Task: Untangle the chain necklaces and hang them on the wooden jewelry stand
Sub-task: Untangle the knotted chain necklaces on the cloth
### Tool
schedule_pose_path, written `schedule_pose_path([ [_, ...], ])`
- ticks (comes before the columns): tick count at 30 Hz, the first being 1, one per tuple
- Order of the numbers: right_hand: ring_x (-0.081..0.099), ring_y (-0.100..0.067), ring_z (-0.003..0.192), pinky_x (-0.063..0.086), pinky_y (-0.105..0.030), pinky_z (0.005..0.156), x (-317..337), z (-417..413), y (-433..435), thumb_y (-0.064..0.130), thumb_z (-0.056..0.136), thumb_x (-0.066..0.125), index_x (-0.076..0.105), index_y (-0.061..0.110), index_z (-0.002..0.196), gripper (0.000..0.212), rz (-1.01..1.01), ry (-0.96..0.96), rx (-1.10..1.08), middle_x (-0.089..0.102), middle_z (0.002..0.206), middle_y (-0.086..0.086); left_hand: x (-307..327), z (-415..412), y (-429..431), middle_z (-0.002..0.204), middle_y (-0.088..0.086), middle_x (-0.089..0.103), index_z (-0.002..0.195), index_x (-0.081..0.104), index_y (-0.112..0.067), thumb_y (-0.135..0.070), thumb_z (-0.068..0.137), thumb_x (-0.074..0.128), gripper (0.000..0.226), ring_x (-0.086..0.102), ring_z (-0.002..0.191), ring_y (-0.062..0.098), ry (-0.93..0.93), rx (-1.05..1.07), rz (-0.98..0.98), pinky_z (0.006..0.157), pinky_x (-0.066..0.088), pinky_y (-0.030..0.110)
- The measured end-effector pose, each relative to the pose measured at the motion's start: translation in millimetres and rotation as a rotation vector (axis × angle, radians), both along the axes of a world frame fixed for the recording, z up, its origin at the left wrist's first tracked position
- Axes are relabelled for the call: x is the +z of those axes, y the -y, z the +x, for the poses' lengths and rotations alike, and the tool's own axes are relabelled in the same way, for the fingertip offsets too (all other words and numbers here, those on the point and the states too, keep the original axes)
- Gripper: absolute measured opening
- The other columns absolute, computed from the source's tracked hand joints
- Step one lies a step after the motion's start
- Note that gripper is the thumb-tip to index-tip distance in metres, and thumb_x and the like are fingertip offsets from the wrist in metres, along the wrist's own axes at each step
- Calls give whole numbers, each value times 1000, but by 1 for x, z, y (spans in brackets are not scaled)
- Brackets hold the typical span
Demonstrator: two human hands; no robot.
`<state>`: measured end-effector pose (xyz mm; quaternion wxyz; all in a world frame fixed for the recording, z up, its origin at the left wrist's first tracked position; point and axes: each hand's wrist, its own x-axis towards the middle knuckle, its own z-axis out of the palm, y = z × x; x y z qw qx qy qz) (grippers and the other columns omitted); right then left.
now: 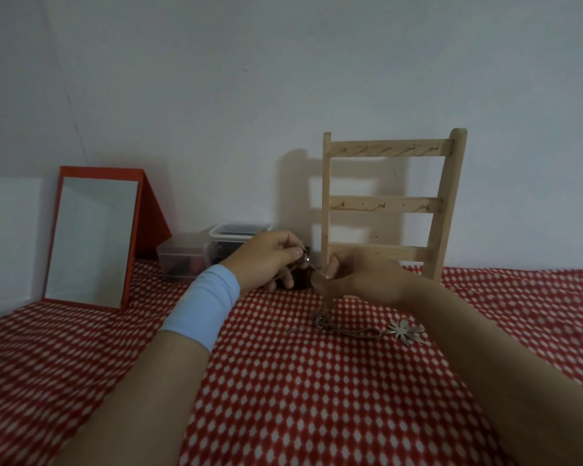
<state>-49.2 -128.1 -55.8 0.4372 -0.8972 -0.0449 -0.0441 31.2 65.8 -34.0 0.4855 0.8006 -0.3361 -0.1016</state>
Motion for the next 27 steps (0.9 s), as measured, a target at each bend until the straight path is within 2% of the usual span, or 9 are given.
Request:
schedule_pose_path([
  [4,68,-10,98,51,-32,95,-4,-1,-1,33,90,73,70,26,100,12,-169,-187,89,73,102,8,2,12,-2,68,3,55,86,48,-13,-16,104,37,22,38,38,9,-76,19,-97,38,23,19],
  [7,65,-9,101,50,-35,99,-8,2,-2,41,91,70,72,28,106,20,-361,-214,82,71,106,9,4,15,-7,64,1,49,85,50,-11,-14,103,39,21,39,35,1,-20,125,-67,36,28,16],
  [9,67,-11,98,53,-38,98,-8,4,2,41,92,69,73,24,105,21,-398,-190,49,72,103,7,0,25,-13,71,-1,58,82,55,-17,-21,101,43,23,58,55,4,210,233,97,53,45,23],
  [11,67,-13,100,53,-37,96,-8,4,7,35,95,66,70,21,107,19,-353,-185,38,72,104,3,-2,32,-21,81,-2,64,80,57,-24,-30,99,43,25,64,80,18,400,301,298,75,49,33],
  [14,66,-13,101,51,-30,92,-10,4,10,26,100,59,64,24,110,12,-192,-184,27,69,109,3,0,31,-29,101,2,66,92,63,-20,-28,99,39,27,61,95,23,444,294,566,82,45,33],
  [17,62,-5,99,46,-20,81,-12,4,6,33,104,53,61,30,121,20,-258,-166,30,64,110,12,-1,27,-32,123,6,62,110,65,-18,-27,99,40,29,57,109,24,433,277,821,92,43,31],
  [19,60,-3,103,45,-19,83,-15,4,2,35,104,52,63,31,127,26,-353,-200,47,64,113,15,-9,31,-35,127,7,61,117,65,-15,-28,98,44,31,57,111,24,350,248,910,95,44,30],
  [23,61,-9,109,48,-34,103,-23,5,0,33,100,59,69,34,121,23,-399,-267,53,66,118,12,-25,33,-34,120,8,65,112,68,-10,-33,95,53,32,61,107,23,278,197,1013,90,47,30],
  [27,61,-5,107,50,-30,102,-22,6,-2,32,94,69,71,37,116,22,-478,-209,24,67,115,16,-32,29,-25,120,4,66,116,68,-14,-27,92,60,29,62,108,22,330,179,1035,96,50,33],
])
